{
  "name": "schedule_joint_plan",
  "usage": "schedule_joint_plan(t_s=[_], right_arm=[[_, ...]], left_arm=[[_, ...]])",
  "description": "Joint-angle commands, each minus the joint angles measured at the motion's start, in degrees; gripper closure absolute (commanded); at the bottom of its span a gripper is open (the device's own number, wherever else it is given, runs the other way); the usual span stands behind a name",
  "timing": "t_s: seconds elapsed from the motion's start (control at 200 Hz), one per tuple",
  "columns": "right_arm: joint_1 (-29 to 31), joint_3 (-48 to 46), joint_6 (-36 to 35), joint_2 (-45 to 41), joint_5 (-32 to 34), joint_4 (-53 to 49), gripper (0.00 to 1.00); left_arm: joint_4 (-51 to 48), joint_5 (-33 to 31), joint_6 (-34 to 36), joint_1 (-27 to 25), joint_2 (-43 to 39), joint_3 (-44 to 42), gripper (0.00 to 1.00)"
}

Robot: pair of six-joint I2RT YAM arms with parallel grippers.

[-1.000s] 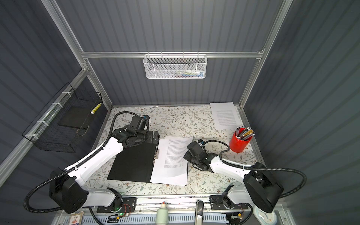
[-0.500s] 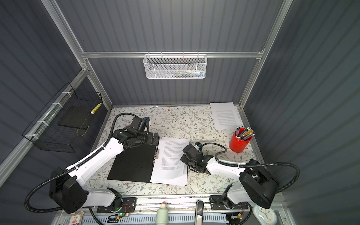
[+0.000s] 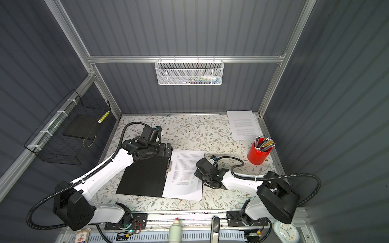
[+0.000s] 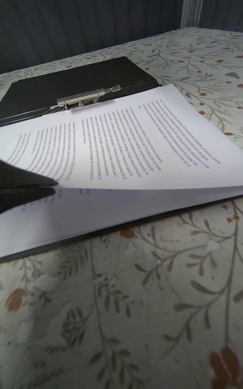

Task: Put the files into the folder
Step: 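Lower the sheet onto the folder papers with the right gripper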

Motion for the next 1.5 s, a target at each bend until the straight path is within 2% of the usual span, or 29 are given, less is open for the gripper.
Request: schedule_joint_plan(t_s=[0.0, 0.45, 0.705, 0.835, 1.026, 1.161, 1.251, 1.351, 1.381, 1.496], right_arm=[[0.7, -0.7, 1.1, 0.5, 1.4, -0.1, 1.0], [1.8, -1.9, 2.3, -0.3, 2.0, -0.1, 1.0], [1.8, -0.6, 1.6, 2.3, 0.5, 0.8, 1.0], [1.8, -0.6, 0.8, 2.1, 0.3, 1.2, 0.79], [1.9, -0.6, -0.7, 0.3, -0.2, 1.7, 0.57], [1.8, 0.7, -0.8, -1.0, 0.7, -3.5, 0.38], [1.5, 3.1, -2.3, -1.9, 2.4, -9.5, 0.2], [-0.5, 5.2, -6.0, -0.9, 0.3, -12.4, 0.04], [-1.6, 5.8, -7.5, 0.0, -1.5, -12.0, 0.01], [-5.5, 9.2, -13.3, 4.6, -7.5, -11.3, 0.01]], left_arm=[[-1.2, 1.0, -0.4, 0.4, 0.5, -0.2, 0.0], [-1.2, 1.4, -0.5, 0.4, 0.5, -0.3, 0.0], [-1.4, 1.4, -0.3, 0.4, 0.6, -0.1, 0.0], [-1.5, 1.3, -0.4, 0.5, 0.7, -0.1, 0.0], [-2.6, -1.8, -1.7, 0.4, 1.1, 0.0, 0.0], [-5.0, -4.4, -3.2, 0.5, 2.8, 1.2, 0.0], [-5.2, -4.5, -4.0, 0.4, 2.8, 0.9, 0.0], [-6.4, -4.5, -4.8, 0.8, 3.0, 0.0, 0.0], [-6.8, -4.5, -5.0, 1.0, 3.0, -0.5, 0.0], [-8.3, -4.9, -7.0, 2.8, 2.4, -3.5, 0.0]])
